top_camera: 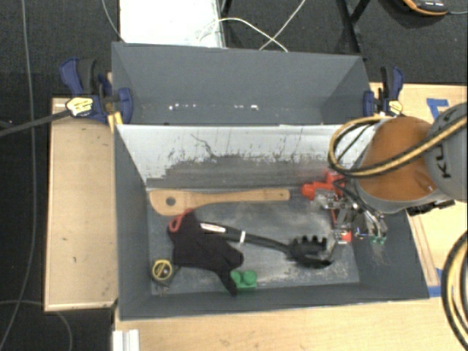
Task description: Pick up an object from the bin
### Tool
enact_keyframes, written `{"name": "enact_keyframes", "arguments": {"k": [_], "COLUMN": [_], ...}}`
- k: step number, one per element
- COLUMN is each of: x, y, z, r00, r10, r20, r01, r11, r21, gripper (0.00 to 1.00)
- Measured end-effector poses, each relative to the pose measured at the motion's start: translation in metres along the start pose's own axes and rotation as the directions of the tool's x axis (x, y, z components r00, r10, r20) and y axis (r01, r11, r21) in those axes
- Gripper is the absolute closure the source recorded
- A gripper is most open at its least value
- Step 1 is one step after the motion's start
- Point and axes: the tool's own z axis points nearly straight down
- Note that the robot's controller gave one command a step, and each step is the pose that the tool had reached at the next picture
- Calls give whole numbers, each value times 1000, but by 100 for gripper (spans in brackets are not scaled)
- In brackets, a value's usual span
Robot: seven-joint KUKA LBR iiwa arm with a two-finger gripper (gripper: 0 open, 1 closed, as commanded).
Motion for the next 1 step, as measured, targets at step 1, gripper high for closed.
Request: {"name": "enact_keyframes", "arguments": {"k": [1], "x": [16], "y": [76], "z": [-3], "r00": [999], "r10": [-34], "r20": [2], "r01": [34], "r11": [999], "r21": [-2], "gripper": [0]}}
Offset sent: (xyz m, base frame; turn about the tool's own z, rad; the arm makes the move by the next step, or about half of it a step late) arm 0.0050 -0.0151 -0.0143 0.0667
